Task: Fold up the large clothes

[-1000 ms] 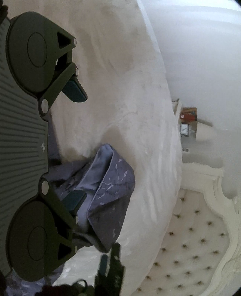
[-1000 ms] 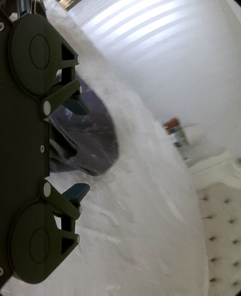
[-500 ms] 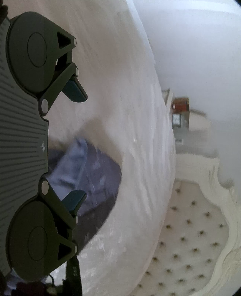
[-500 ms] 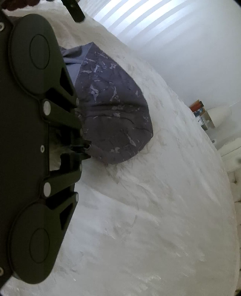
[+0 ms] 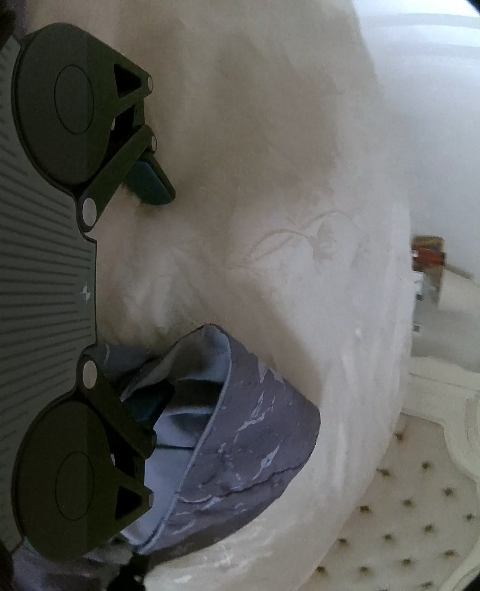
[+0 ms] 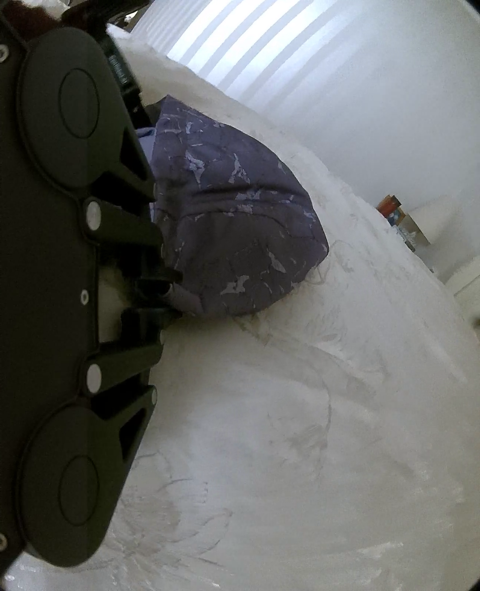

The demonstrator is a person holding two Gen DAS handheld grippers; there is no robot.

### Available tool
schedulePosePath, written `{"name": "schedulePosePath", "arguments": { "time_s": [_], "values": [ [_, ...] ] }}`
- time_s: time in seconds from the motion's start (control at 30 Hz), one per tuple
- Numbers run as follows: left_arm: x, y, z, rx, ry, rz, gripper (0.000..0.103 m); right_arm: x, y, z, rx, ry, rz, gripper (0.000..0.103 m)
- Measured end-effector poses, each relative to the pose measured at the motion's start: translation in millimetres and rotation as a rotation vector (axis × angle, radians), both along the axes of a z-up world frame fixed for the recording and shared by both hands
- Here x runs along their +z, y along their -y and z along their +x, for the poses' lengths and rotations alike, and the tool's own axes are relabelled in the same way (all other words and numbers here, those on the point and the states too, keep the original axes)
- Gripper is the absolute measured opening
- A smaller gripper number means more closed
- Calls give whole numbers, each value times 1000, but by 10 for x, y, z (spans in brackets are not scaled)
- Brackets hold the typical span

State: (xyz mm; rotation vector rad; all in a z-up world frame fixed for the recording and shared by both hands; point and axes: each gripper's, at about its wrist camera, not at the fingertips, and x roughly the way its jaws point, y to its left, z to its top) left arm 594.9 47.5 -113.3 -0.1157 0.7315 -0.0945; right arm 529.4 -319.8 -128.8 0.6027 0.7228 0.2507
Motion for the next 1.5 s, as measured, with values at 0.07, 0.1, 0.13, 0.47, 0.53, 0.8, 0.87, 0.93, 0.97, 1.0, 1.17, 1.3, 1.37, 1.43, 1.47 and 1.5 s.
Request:
{"name": "schedulePosePath", "arguments": {
  "time_s": [0.07,0.1,0.13,0.47,0.53,0.8,0.87,0.93,0.97,1.0,1.17,1.3,1.37,1.43,1.47,1.5],
  "values": [
    [-14,-12,-30,1,16,1,103,25,-5,-6,3,13,0,27],
    [-11,-16,-36,0,18,1,103,56,1,-12,4,21,-5,40],
    [-9,-8,-32,-1,19,-1,103,108,7,12,10,30,-11,59],
    [317,-101,-288,-113,46,-70,103,695,25,353,6,149,-80,87],
    [372,-69,-362,-151,63,-52,103,674,-77,509,16,113,-104,87],
    [543,31,-617,-255,89,-51,103,456,-435,796,50,4,-223,12],
    [581,31,-631,-268,90,-62,103,561,-513,710,49,52,-281,11],
    [637,23,-624,-271,95,-73,103,702,-593,567,71,121,-340,11],
    [665,20,-626,-268,98,-72,103,770,-608,484,81,158,-355,11],
    [697,14,-634,-263,99,-70,103,855,-630,370,94,203,-367,10],
    [839,5,-739,-253,67,-71,103,1186,-810,-174,188,394,-447,10],
    [880,-18,-886,-252,44,-42,103,1359,-1003,-744,277,548,-518,9],
    [878,-50,-979,-259,21,-22,103,1393,-1097,-997,319,598,-550,9],
    [876,-91,-1083,-266,11,-6,103,1373,-1210,-1248,373,623,-575,10],
    [882,-129,-1147,-265,8,-2,103,1349,-1269,-1359,393,631,-589,10],
    [895,-184,-1222,-265,10,-10,103,1318,-1315,-1472,415,638,-601,10]
  ]
}}
